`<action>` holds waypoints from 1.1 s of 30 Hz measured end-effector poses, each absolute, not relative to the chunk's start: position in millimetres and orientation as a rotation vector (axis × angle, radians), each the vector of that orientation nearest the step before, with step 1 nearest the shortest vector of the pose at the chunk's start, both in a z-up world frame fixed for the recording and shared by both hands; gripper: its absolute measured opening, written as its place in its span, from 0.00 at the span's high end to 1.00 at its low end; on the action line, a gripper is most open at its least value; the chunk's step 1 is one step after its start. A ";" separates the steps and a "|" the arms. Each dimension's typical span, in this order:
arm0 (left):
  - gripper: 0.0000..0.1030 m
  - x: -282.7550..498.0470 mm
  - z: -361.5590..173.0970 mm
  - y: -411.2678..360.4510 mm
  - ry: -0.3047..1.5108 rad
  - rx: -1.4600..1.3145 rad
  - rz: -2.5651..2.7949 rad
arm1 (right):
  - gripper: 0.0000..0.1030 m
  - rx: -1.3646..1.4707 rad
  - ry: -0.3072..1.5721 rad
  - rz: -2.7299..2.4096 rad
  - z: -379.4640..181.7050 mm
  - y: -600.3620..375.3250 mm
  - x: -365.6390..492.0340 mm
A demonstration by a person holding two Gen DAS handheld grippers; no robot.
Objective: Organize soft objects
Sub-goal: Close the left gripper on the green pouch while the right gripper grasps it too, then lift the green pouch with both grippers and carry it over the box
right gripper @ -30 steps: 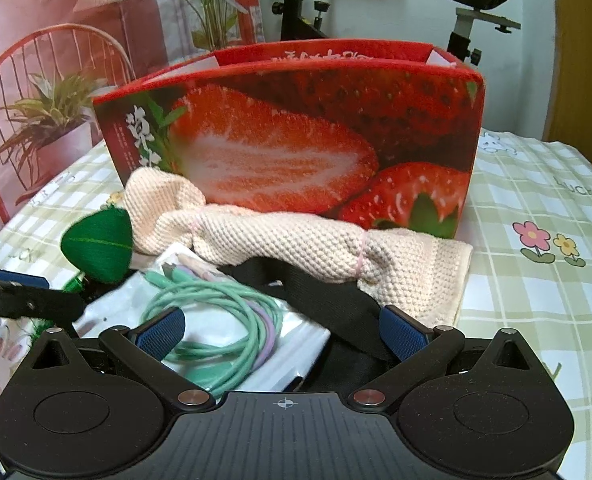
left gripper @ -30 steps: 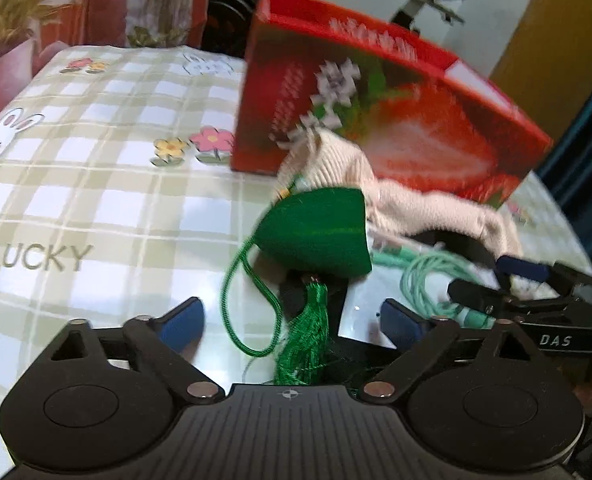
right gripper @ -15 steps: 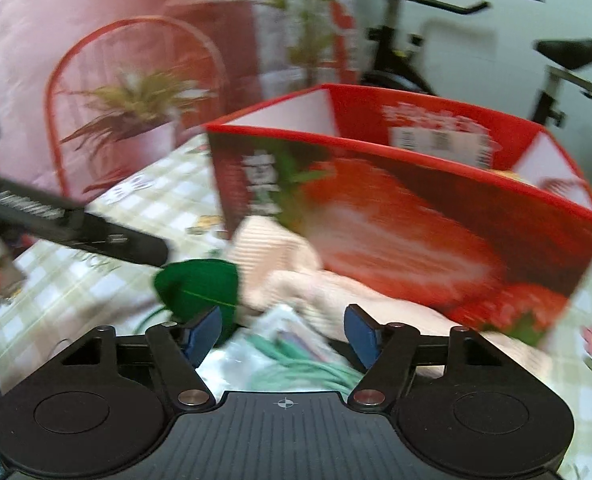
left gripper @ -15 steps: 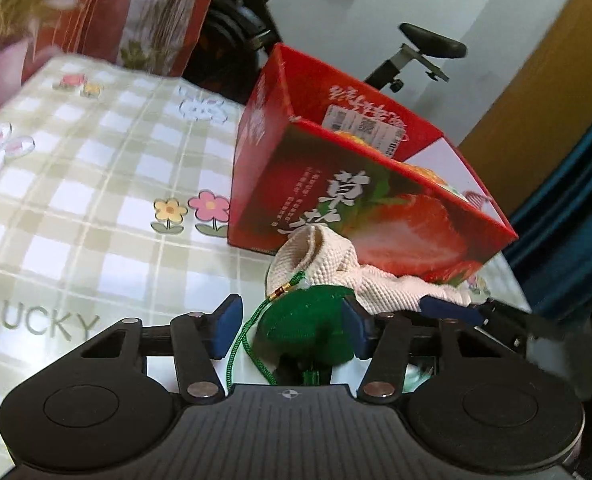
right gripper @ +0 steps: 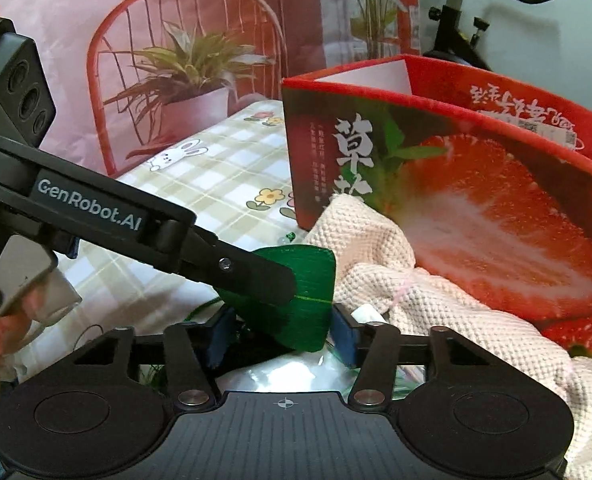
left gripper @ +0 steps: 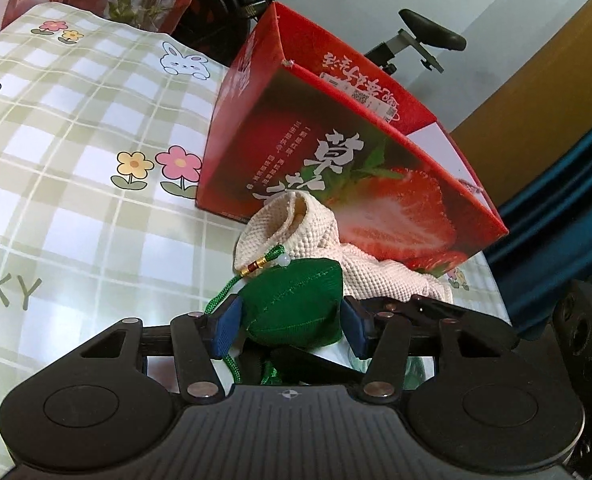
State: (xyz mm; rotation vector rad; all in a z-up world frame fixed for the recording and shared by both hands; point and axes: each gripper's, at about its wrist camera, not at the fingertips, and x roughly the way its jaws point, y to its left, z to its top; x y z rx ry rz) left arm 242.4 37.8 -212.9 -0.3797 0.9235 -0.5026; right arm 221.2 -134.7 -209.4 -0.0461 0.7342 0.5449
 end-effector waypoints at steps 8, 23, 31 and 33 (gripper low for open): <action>0.48 229.9 -167.4 30.9 0.795 -0.350 -0.527 | 0.54 -0.035 0.602 0.535 -170.4 -147.3 211.1; 0.47 240.4 -39.0 -2.6 0.487 -0.261 -0.594 | 0.54 -0.077 0.300 0.515 -44.1 -184.4 233.0; 0.47 271.2 2.6 -24.9 0.346 -0.218 -0.607 | 0.54 -0.175 0.124 0.452 5.4 -190.4 264.7; 0.47 276.6 2.1 -28.2 0.339 -0.203 -0.602 | 0.54 -0.178 0.116 0.447 5.9 -192.1 275.3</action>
